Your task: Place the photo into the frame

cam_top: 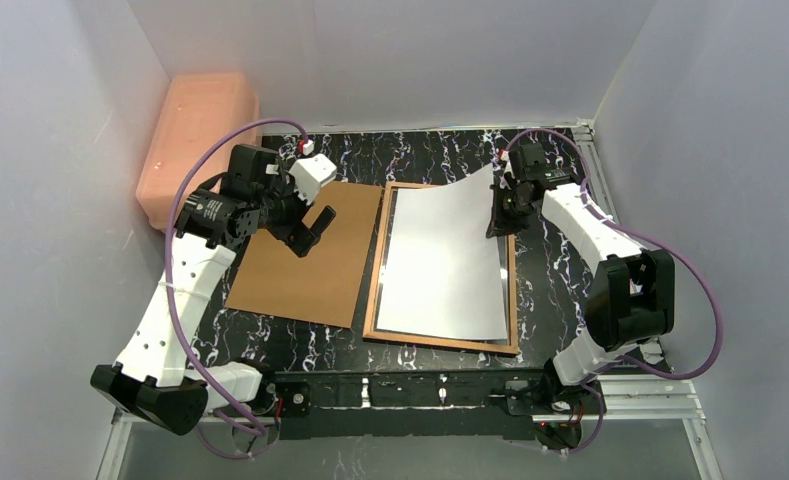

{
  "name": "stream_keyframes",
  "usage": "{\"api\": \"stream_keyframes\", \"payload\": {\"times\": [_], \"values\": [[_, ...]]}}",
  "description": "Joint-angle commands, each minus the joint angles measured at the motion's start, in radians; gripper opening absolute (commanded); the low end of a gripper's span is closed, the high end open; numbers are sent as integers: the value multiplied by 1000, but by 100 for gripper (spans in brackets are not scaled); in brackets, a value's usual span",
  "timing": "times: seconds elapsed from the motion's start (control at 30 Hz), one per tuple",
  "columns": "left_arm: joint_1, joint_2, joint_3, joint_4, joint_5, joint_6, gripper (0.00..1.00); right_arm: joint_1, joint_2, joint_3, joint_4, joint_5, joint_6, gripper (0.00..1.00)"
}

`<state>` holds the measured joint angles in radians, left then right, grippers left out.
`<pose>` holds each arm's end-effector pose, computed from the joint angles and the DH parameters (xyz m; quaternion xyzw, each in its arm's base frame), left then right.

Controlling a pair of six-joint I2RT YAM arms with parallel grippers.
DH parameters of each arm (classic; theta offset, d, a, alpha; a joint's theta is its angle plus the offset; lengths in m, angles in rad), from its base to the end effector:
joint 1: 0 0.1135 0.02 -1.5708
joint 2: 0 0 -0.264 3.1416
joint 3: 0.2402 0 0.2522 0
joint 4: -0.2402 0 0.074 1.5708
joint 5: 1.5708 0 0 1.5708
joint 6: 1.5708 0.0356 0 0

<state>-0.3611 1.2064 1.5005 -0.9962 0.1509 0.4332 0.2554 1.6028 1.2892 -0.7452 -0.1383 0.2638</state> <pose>0.2098 -0.0850 0.4181 0.3791 0.8219 -0.0532 0.4218 0.3214 0.0890 0.2636 -0.0134 0.9652 0.1294 0.2270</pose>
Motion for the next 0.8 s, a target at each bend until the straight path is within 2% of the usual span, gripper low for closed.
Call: {"api": "stream_keyframes", "payload": {"times": [0.0, 0.23, 0.63, 0.7, 0.77], "values": [[5, -29, -4, -30, 11, -8, 99, -5, -22, 4, 55, 4, -2, 1], [5, -33, 1, -33, 11, -9, 99, -6, 20, 31, 9, -20, -46, 1], [5, -39, -2, -38, 4, -10, 99, -6, 38, 6, 60, -87, -26, 2], [5, -42, -2, -39, 3, -10, 99, -7, 43, 8, 57, -86, -31, 6], [4, -44, 0, -42, 3, -9, 98, -7, 47, 11, 55, -91, -37, 15]]}}
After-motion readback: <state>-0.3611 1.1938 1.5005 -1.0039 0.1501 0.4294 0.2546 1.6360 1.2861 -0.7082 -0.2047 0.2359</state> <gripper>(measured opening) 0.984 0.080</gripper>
